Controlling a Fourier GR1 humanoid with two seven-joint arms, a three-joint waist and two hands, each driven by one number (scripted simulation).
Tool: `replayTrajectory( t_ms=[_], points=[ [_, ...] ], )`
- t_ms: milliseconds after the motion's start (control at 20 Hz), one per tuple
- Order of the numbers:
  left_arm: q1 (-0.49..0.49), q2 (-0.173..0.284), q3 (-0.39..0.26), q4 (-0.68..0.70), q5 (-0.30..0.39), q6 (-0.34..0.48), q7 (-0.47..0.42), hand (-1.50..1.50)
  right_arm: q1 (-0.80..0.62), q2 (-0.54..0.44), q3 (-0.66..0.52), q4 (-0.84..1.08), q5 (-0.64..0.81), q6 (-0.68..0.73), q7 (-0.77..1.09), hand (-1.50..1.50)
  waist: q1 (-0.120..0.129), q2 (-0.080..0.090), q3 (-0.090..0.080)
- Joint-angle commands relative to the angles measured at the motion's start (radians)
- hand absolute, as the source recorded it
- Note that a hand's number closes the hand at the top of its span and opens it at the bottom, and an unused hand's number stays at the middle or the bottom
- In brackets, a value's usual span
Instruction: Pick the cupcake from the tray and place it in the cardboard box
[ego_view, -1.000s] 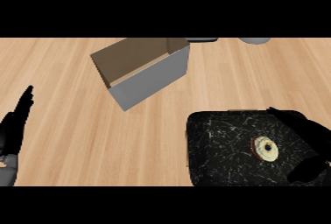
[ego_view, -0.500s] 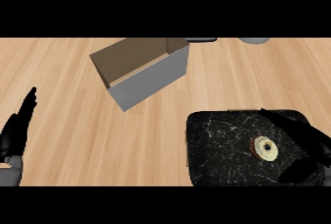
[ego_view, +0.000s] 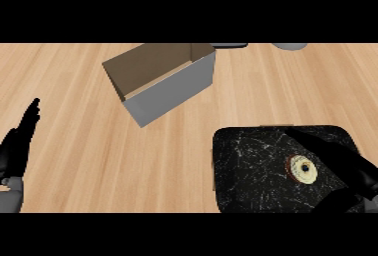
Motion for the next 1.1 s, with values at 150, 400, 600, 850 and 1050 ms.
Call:
replayTrajectory(
  t_ms=[150, 400, 600, 850, 1050],
  points=[
    [0.013, 0.007, 0.035, -0.012, 0.001, -0.045, -0.001, 0.0, -0.041, 0.061, 0.044, 0.095, 0.119, 0.013, 0.068, -1.5, 0.007, 0.001, 0.0],
    [0.012, -0.049, 0.019, -0.043, -0.033, -0.024, 0.009, 0.0, -0.075, 0.077, 0.002, 0.172, 0.137, 0.045, 0.055, -1.5, 0.006, 0.001, 0.0],
    [-0.009, -0.03, 0.041, 0.022, -0.045, -0.032, -0.008, 0.0, -0.039, 0.138, 0.086, 0.221, 0.298, -0.165, 0.0, 1.5, 0.005, 0.002, 0.001],
    [-0.022, -0.038, 0.041, 0.001, -0.055, -0.029, 0.003, 0.0, -0.176, 0.13, 0.02, 0.336, 0.353, -0.266, -0.049, 1.5, 0.011, 0.002, 0.001],
    [0.002, -0.06, 0.059, 0.082, -0.051, -0.023, -0.106, 0.0, -0.088, 0.132, 0.042, 0.222, 0.421, -0.348, -0.053, 1.5, 0.0, 0.001, 0.0]
  ],
)
